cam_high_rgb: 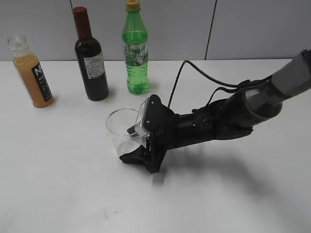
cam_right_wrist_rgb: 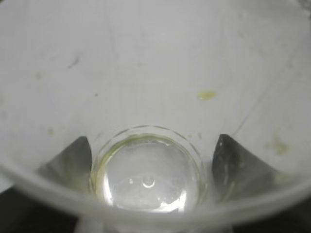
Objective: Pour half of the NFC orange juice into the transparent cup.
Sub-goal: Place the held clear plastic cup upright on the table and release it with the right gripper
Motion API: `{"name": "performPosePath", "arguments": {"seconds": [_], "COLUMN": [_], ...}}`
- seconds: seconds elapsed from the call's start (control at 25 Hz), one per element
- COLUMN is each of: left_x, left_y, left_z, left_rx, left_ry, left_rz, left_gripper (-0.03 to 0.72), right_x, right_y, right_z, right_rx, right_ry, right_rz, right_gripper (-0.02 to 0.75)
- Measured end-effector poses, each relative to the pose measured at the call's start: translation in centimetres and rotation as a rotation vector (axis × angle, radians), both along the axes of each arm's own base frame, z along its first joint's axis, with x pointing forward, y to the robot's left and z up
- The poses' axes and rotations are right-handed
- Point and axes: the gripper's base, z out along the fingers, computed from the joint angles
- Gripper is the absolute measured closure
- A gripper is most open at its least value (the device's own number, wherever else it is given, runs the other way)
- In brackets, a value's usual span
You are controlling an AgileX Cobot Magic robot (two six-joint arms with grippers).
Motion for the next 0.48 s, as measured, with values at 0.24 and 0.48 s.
{"name": "performPosePath", "arguments": {"seconds": [0.24, 0.48], "left_x": [0.0, 0.0], "left_y": [0.0, 0.0], "left_z": [0.0, 0.0], "left_rx": [0.000, 0.000], "left_ry": [0.000, -0.001], "left_rz": [0.000, 0.000], "left_gripper": [0.104, 0.104], "right_x": [0.2, -0.1], "right_y": [-1.2, -2.5], "right_z": [2.0, 4.1], "right_rx": [-0.211, -0.317], "right_ry": [0.023, 0.064], "right_rz": [-0.019, -0.022], "right_gripper": [0.132, 0.135]}}
